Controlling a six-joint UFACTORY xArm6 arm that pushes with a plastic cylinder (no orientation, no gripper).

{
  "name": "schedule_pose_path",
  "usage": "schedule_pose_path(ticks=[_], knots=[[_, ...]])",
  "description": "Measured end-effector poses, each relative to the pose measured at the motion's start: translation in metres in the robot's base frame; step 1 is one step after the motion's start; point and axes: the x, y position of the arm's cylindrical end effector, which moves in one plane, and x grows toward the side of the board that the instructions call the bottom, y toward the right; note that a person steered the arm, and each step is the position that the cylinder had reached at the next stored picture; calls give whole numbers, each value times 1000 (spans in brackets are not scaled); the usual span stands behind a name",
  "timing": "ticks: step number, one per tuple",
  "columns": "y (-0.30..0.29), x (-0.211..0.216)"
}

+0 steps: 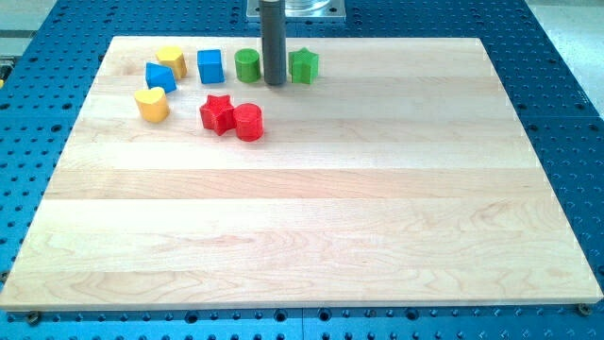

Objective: Push the yellow heart to the bottom left of the blue triangle

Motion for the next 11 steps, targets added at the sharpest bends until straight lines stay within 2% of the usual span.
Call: schedule_pose_path(ticks=[1, 4, 5, 6, 9, 10, 11], knots=[[-21, 24], [-87, 26], [-123, 46], [-132, 82], [-152, 81], [-179, 78], [-160, 68]])
